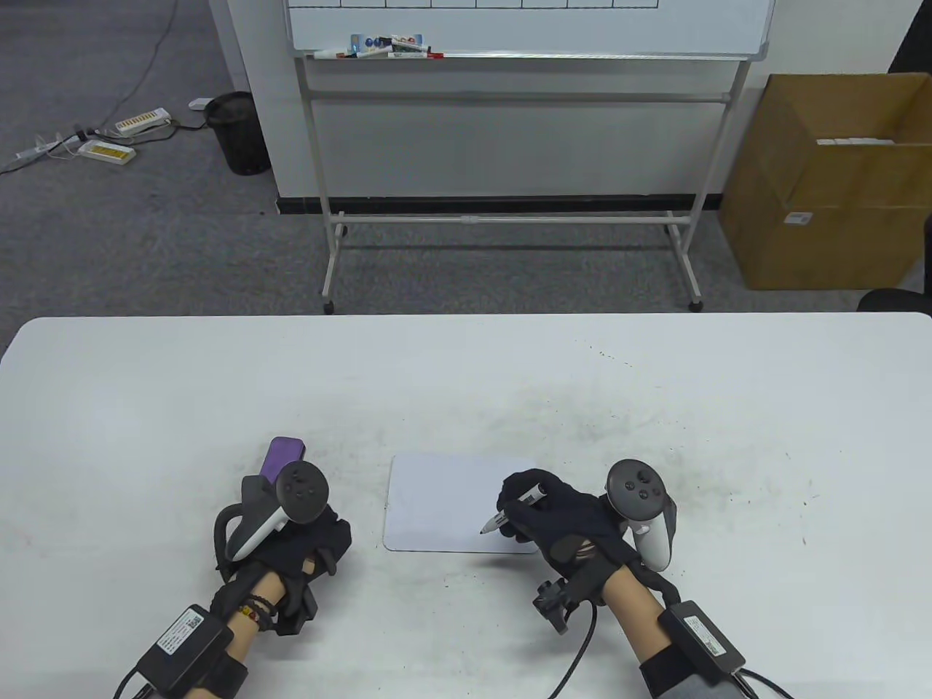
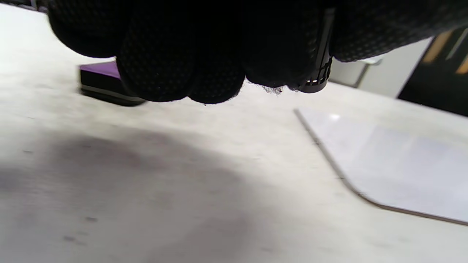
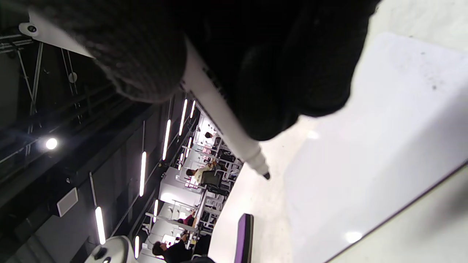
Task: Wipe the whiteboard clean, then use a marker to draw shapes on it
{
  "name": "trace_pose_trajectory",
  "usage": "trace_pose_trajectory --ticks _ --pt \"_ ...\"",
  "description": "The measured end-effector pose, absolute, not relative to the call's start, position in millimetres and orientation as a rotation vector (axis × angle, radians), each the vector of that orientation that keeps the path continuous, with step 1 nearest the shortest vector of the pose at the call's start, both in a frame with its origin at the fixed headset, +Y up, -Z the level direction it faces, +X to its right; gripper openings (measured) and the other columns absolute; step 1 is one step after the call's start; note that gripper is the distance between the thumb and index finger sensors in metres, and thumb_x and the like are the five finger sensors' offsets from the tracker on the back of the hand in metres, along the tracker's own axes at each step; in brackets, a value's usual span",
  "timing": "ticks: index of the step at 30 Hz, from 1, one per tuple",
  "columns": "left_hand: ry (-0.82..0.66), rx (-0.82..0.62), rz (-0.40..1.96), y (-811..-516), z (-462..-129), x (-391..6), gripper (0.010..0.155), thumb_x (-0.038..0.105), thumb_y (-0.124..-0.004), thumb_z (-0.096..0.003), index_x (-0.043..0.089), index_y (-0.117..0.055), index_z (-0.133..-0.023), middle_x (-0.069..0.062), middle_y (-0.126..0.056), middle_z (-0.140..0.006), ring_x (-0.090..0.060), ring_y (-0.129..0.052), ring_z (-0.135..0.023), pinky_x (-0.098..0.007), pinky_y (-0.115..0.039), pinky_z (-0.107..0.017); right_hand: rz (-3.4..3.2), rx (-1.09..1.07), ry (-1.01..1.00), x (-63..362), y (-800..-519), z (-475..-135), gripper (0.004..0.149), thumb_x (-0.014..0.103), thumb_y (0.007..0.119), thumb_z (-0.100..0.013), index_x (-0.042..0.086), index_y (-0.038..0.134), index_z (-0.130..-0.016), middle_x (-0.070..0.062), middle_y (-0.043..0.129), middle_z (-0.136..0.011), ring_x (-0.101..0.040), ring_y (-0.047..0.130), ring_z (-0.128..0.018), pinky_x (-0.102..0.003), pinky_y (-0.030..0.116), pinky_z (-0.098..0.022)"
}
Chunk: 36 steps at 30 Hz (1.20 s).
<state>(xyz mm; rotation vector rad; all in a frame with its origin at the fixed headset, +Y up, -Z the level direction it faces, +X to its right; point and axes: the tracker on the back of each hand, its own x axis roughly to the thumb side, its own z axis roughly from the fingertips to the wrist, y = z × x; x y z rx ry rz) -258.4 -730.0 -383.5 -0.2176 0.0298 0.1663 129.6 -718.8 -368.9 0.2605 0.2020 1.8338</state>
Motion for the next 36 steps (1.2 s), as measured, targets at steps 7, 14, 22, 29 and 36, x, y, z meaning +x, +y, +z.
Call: trace_pose_trajectory --ticks 7,14,22,29,36 --pt "0.231 -0.353 -0.033 -734.2 -389.2 -273.2 0.046 0.053 -0.078 -0.0382 0.012 -0.097 -0.05 -0.01 -0.096 -0.065 -0.026 -0.096 -0.047 -0.05 -0.081 -0.045 1.874 0.268 0.226 127.7 -721.2 -368.7 0.048 0.038 0.087 -0.039 0.026 0.081 -0.086 -0.008 0.089 -0.085 -0.031 0.105 -0.063 -0.041 0.09 -0.046" --pt "0.338 -0.584 -0.152 -751.9 -390.8 -290.0 0.046 0.052 -0.077 -0.0411 0.013 -0.096 -0.056 -0.011 -0.095 -0.067 -0.026 -0.096 -0.046 -0.052 -0.081 -0.047 1.901 0.292 0.245 122.0 -720.0 -366.3 0.049 0.039 0.087 -0.04 0.025 0.08 -0.087 -0.008 0.088 -0.086 -0.031 0.104 -0.065 -0.042 0.089 -0.048" --pt "0.346 -0.596 -0.139 -760.5 -394.5 -294.1 0.046 0.053 -0.077 -0.0415 0.014 -0.095 -0.059 -0.011 -0.095 -0.069 -0.026 -0.096 -0.048 -0.052 -0.08 -0.048 1.917 0.294 0.263 119.7 -722.1 -366.1 0.05 0.039 0.086 -0.04 0.025 0.079 -0.087 -0.008 0.088 -0.086 -0.031 0.104 -0.066 -0.042 0.088 -0.048" --pt "0.344 -0.578 -0.203 -761.8 -394.3 -288.1 0.047 0.054 -0.075 -0.0424 0.017 -0.092 -0.066 -0.011 -0.093 -0.074 -0.028 -0.096 -0.054 -0.053 -0.079 -0.052 1.921 0.291 0.269 119.5 -722.7 -365.8 0.05 0.039 0.086 -0.04 0.025 0.079 -0.087 -0.008 0.088 -0.087 -0.031 0.104 -0.066 -0.043 0.088 -0.048" --pt "0.334 -0.57 -0.221 -761.9 -393.6 -286.2 0.055 0.06 -0.075 -0.0402 0.018 -0.09 -0.073 -0.011 -0.092 -0.079 -0.029 -0.095 -0.059 -0.054 -0.078 -0.054 1.928 0.292 0.274 118.9 -724.2 -366.0 0.05 0.039 0.086 -0.04 0.025 0.079 -0.087 -0.008 0.088 -0.087 -0.031 0.104 -0.066 -0.043 0.088 -0.049"
